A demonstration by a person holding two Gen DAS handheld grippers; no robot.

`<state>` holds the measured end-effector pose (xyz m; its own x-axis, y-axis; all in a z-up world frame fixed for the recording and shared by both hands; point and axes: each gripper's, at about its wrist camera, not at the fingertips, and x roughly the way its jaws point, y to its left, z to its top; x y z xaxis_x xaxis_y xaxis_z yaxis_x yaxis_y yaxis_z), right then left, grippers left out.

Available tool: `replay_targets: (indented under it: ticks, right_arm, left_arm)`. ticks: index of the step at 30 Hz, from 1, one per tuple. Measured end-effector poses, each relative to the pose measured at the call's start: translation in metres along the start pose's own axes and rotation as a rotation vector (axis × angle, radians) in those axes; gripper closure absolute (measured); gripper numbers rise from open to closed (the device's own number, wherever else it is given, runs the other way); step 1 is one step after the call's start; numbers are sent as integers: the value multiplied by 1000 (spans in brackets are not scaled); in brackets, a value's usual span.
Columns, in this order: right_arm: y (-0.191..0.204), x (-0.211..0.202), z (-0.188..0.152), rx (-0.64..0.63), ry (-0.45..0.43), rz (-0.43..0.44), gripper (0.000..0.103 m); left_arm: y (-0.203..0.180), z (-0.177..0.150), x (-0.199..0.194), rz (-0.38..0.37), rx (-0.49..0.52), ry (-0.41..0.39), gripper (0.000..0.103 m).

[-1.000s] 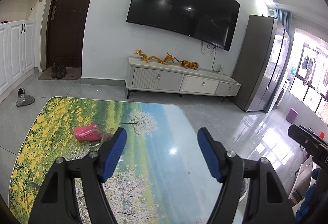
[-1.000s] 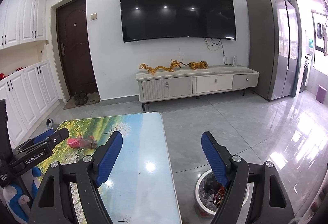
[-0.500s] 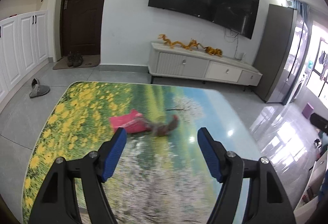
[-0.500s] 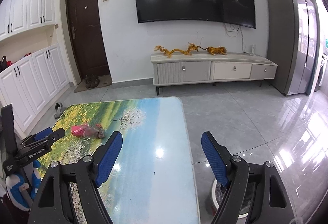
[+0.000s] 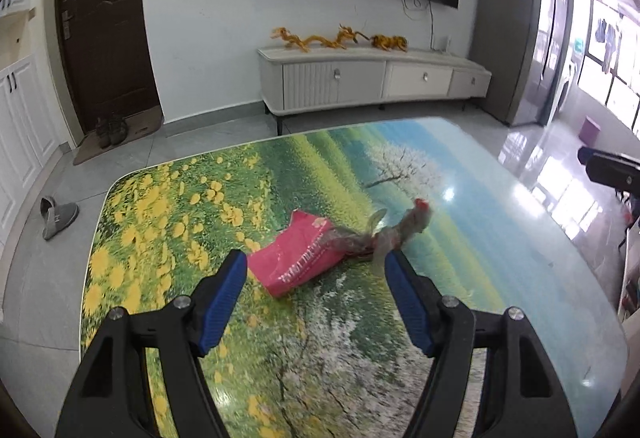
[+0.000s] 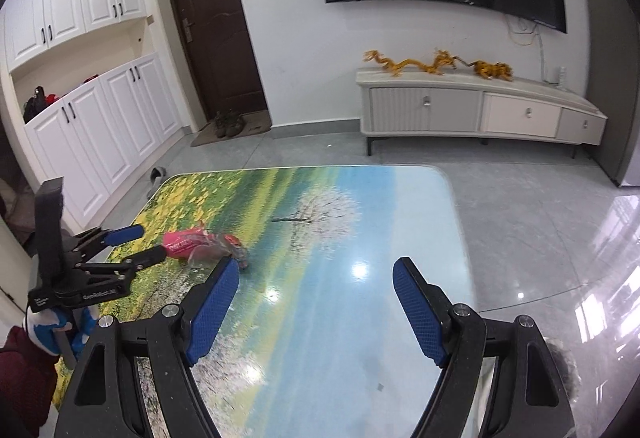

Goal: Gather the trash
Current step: 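Grasp the pink bag with the left tool while the right tool grasps the clear bag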

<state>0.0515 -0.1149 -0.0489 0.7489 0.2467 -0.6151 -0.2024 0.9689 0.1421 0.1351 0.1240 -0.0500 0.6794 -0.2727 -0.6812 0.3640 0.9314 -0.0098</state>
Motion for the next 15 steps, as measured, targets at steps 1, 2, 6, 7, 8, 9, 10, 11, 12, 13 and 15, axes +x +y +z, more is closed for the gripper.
replay_targets:
  ticks: [1, 2, 6, 7, 8, 9, 10, 11, 12, 13, 15]
  right_arm:
    - [3, 9, 1, -2, 8, 21, 25]
    - [6, 18, 3, -3, 18, 45, 25]
    - [18, 48, 7, -24, 60, 112, 26]
    - [22, 57, 7, -33, 71, 130, 29]
    - [26, 65, 7, -41, 82, 146, 31]
    - [29, 70, 8, -46, 91, 157, 32]
    - [33, 77, 8, -52, 101, 170, 34]
    - [36, 83, 8, -56, 109, 179, 35]
    - [39, 90, 8, -60, 116, 188, 36]
    - [42, 97, 8, -64, 126, 199, 39]
    - [45, 110, 9, -63, 140, 213, 42]
  left_arm:
    - [2, 1, 8, 0, 7, 14, 33]
    - [3, 2, 14, -4, 8, 23, 33]
    - [10, 2, 35, -32, 0, 51, 34]
    - [12, 2, 39, -37, -1, 58, 34]
    - [12, 2, 42, -39, -1, 63, 34]
    - [14, 2, 46, -41, -1, 67, 34]
    - [15, 3, 48, -46, -1, 71, 34]
    - [15, 4, 50, -49, -1, 73, 34]
    - [16, 4, 52, -51, -1, 74, 34]
    - [17, 5, 54, -53, -1, 75, 34]
    - [18, 7, 57, -50, 5, 78, 34]
